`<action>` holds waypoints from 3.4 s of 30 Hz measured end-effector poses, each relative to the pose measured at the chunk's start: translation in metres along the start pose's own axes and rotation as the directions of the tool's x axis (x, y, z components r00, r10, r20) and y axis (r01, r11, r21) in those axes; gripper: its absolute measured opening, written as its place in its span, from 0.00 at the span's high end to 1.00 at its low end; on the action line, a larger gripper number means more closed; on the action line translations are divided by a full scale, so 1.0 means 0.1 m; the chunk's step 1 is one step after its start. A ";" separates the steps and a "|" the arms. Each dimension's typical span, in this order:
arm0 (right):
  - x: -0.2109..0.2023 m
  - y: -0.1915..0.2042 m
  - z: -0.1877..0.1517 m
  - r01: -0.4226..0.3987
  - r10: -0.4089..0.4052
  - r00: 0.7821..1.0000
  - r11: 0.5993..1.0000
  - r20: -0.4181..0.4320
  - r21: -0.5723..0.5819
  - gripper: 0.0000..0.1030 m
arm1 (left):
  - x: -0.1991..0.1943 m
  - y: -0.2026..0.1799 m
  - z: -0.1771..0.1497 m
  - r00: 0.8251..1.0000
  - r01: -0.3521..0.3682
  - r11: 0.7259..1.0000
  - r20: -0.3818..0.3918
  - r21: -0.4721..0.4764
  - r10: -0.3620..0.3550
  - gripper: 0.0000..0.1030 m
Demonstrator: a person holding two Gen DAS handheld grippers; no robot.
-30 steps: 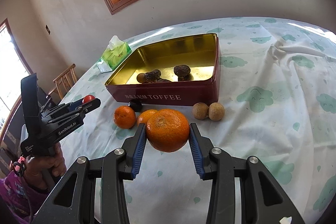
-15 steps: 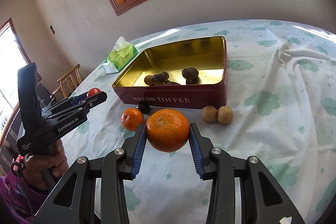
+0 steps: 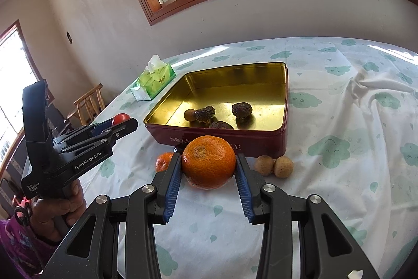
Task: Organize fruits
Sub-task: 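Carry the tomato and tangerine over the tin with both grippers, then open the left gripper to drop the tomato into the tin while the right holds the tangerine, then lower the tangerine into the tin and open the right gripper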
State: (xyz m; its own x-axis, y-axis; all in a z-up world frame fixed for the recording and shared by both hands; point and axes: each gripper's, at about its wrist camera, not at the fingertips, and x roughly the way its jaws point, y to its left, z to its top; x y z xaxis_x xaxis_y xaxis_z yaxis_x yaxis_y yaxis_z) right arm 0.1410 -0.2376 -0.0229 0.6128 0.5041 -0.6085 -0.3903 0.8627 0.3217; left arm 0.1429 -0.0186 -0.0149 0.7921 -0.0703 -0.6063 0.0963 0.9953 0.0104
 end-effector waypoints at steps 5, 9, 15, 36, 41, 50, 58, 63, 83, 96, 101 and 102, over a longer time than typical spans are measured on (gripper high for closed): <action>0.03 0.03 0.14 0.000 0.001 1.000 1.000 0.023 -0.021 0.63 | 0.02 -0.05 0.13 1.000 0.010 1.000 0.025 0.004 -0.010 0.70; 0.07 0.00 0.24 0.004 -0.003 0.999 1.000 0.037 -0.021 0.63 | 0.03 -0.11 0.23 0.999 0.015 1.000 0.051 0.010 -0.015 0.70; 0.11 -0.05 0.39 0.005 -0.004 0.998 1.000 0.062 -0.018 0.63 | 0.11 -0.16 0.34 0.998 0.027 1.000 0.061 0.013 -0.028 0.70; 0.41 -0.17 0.65 0.001 -0.001 0.998 1.000 0.064 0.001 0.63 | 0.45 -0.21 0.54 0.999 0.028 1.000 0.046 0.008 -0.028 0.69; 0.47 -0.20 0.65 -0.002 0.002 0.998 1.000 0.056 0.014 0.63 | 0.53 -0.20 0.56 0.999 0.022 1.000 0.042 0.010 -0.022 0.69; 0.53 -0.23 0.66 -0.003 0.002 0.999 1.000 0.047 0.023 0.63 | 0.64 -0.16 0.53 0.999 0.017 1.000 0.028 0.004 -0.018 0.69; 0.57 -0.23 0.66 -0.005 0.005 0.999 1.000 0.042 0.023 0.63 | 0.66 -0.16 0.53 1.000 0.018 1.000 0.025 0.004 -0.018 0.69; 0.60 -0.23 0.66 -0.005 0.004 0.999 1.000 0.038 0.029 0.63 | 0.70 -0.15 0.53 1.000 0.018 1.000 0.023 0.002 -0.018 0.69; 0.70 -0.26 0.68 -0.009 0.008 1.000 1.000 0.029 0.030 0.63 | 0.83 -0.13 0.56 1.000 0.018 1.000 0.022 -0.005 -0.018 0.69; 0.86 -0.27 0.66 -0.013 0.013 1.000 0.999 0.007 0.035 0.63 | 0.91 -0.08 0.54 1.000 0.019 1.000 0.017 -0.018 -0.018 0.69; 0.91 -0.25 0.66 -0.008 0.008 1.000 1.000 0.001 0.019 0.62 | 0.94 -0.05 0.52 0.999 0.026 0.999 0.021 -0.029 -0.026 0.62; 0.92 -0.25 0.66 -0.008 0.008 1.000 1.000 -0.001 0.017 0.62 | 0.94 -0.05 0.52 0.999 0.030 0.999 0.024 -0.029 -0.029 0.61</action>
State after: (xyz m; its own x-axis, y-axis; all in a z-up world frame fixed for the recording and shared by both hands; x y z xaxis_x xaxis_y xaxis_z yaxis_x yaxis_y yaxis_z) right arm 0.2524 -0.2100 -0.0387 0.6094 0.5108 -0.6064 -0.3833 0.8593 0.3387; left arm 0.2481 -0.0335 -0.0304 0.8031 -0.1011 -0.5873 0.1023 0.9943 -0.0313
